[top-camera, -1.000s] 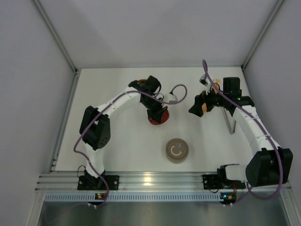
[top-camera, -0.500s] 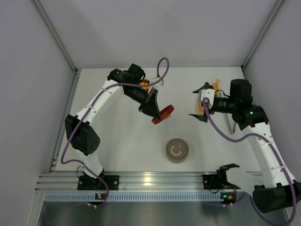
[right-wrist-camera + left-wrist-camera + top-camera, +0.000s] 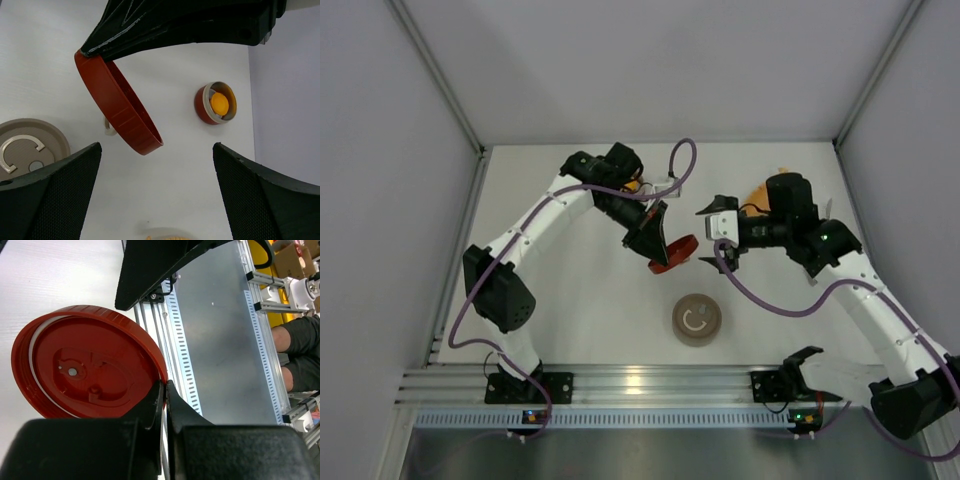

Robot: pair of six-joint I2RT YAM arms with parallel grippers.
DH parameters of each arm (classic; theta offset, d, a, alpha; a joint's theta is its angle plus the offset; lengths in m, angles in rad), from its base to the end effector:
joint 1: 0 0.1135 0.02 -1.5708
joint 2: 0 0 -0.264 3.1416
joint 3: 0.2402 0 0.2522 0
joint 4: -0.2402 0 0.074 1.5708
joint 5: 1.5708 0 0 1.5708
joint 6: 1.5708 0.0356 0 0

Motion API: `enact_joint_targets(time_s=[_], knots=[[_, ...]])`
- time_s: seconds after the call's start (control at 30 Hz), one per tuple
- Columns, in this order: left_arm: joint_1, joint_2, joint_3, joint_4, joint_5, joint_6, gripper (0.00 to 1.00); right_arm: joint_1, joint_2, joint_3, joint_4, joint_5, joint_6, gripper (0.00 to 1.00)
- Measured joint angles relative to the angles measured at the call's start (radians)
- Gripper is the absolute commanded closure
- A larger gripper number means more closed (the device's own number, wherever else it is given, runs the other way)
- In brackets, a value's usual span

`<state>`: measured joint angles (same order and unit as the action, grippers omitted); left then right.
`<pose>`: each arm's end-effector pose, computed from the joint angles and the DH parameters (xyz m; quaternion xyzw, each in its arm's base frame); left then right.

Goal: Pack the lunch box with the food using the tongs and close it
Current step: Pick up the box lid from the center of the board.

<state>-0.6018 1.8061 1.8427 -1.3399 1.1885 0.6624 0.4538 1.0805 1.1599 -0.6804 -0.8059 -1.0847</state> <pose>0.2675 -0.2238 0.3550 0.5454 0.6184 -0.5513 0.1272 0.1833 0.1180 0.3699 -0.6974 0.4576 0.1968 0.5153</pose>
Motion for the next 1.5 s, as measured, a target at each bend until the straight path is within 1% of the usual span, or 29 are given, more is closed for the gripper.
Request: enact_joint_targets(time_s=[0.03,0.1,0.13,0.17,0.23,0.4,0.6,0.7,0.73,0.8,0.83,0.87,0.9,0.93,1.0,1.03,1.1,1.13,1.17,1.2,1.27,1.37,1.43,1.5], knots=[[-0.003,-0.001,0.000,0.000,-0.006,0.003,1.00,0.003,0.005,0.000,0.000,0.003,0.000,0.16],[-0.011,-0.001,0.000,0.000,-0.019,0.010,1.00,0.010,0.013,0.000,0.001,0.005,0.003,0.21],[-0.014,-0.001,0.000,0.000,-0.027,0.013,1.00,0.016,0.016,0.001,0.001,0.005,0.007,0.27],[-0.017,-0.001,0.000,0.000,-0.032,0.014,1.00,0.023,0.018,0.001,0.001,0.005,0.010,0.30],[-0.025,-0.001,0.000,0.000,-0.038,0.017,1.00,0.043,0.025,0.003,-0.001,0.005,0.015,0.34],[-0.035,-0.001,0.007,-0.001,-0.037,0.017,1.00,0.102,0.043,0.008,-0.005,0.021,0.014,0.39],[-0.036,0.000,0.028,0.000,-0.025,0.014,1.00,0.154,0.057,0.008,-0.009,0.059,-0.002,0.49],[-0.036,0.000,0.029,-0.001,-0.025,0.013,1.00,0.181,0.063,0.008,-0.013,0.084,-0.020,0.61],[-0.036,0.001,0.029,-0.001,-0.025,0.013,1.00,0.185,0.064,0.009,-0.018,0.088,-0.024,0.71],[-0.032,0.003,0.031,-0.003,-0.025,0.011,1.00,0.194,0.067,0.014,-0.051,0.092,-0.042,0.84],[-0.027,0.003,0.031,-0.004,-0.024,0.009,0.99,0.199,0.068,0.015,-0.071,0.091,-0.047,0.97],[-0.024,0.003,0.032,-0.007,-0.021,0.008,0.96,0.202,0.069,0.015,-0.084,0.094,-0.048,1.00],[-0.023,0.003,0.034,-0.008,-0.023,0.006,0.92,0.205,0.069,0.016,-0.084,0.095,-0.046,1.00],[-0.024,0.003,0.036,-0.008,-0.024,0.004,0.83,0.205,0.070,0.018,-0.088,0.098,-0.043,1.00],[-0.023,0.003,0.041,-0.006,-0.031,-0.007,0.78,0.205,0.070,0.018,-0.083,0.104,-0.021,1.00],[-0.019,0.003,0.042,-0.005,-0.036,-0.018,0.67,0.205,0.070,0.018,-0.081,0.109,-0.005,1.00],[-0.008,0.000,0.042,0.000,-0.045,-0.062,0.56,0.204,0.069,0.018,-0.064,0.125,0.039,1.00],[0.003,-0.004,0.042,0.013,-0.052,-0.087,0.38,0.200,0.069,0.018,-0.053,0.130,0.068,1.00],[0.023,-0.013,0.039,0.037,-0.062,-0.121,0.24,0.196,0.069,0.018,-0.042,0.133,0.097,1.00],[0.044,-0.027,0.033,0.070,-0.072,-0.157,0.04,0.187,0.069,0.018,-0.028,0.133,0.134,1.00],[0.110,-0.082,0.000,0.172,-0.107,-0.242,0.02,0.163,0.069,0.014,0.015,0.132,0.217,1.00],[0.200,-0.209,-0.065,0.341,-0.226,-0.339,0.02,0.101,0.070,0.009,0.080,0.121,0.383,1.00],[0.214,-0.309,-0.109,0.419,-0.309,-0.374,0.02,0.044,0.073,0.006,0.147,0.108,0.523,1.00],[0.203,-0.378,-0.109,0.462,-0.367,-0.379,0.02,-0.011,0.084,0.006,0.223,0.090,0.684,1.00]])
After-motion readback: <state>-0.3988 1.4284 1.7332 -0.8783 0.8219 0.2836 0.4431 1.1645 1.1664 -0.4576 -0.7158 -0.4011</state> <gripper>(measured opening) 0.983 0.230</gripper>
